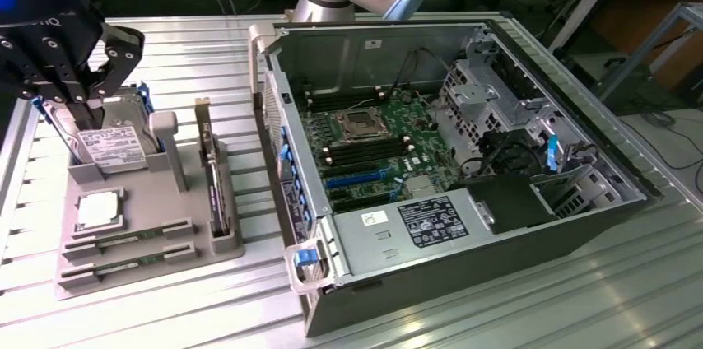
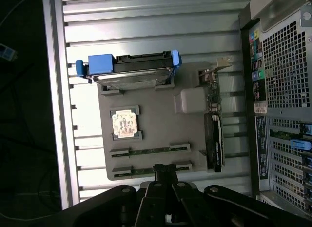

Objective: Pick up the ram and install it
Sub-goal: 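Pick up the ram and move it above insertion slot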

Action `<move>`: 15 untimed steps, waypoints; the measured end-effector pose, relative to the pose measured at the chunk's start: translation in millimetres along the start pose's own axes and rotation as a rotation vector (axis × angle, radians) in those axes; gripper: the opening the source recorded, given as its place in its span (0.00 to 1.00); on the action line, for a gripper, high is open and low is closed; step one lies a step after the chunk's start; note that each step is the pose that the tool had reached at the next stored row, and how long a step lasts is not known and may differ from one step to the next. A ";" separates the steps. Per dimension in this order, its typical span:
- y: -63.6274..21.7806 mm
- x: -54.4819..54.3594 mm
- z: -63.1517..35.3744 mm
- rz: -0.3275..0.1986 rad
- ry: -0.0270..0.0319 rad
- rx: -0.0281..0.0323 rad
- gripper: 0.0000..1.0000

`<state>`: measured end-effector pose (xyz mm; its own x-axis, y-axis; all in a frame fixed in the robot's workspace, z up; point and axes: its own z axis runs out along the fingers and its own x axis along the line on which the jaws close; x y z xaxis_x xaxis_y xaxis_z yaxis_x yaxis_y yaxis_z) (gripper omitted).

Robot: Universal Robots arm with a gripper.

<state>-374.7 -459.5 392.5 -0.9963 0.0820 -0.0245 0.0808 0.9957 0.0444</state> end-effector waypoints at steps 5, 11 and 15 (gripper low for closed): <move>0.0 0.0 0.0 0.000 0.0000 0.0000 0.10; -0.5 0.1 5.1 0.000 0.0002 0.0000 0.10; -1.1 0.4 16.8 0.000 0.0000 -0.0001 0.10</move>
<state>-374.7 -459.8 375.7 -0.9963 0.0819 -0.0245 0.0808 0.9957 0.0445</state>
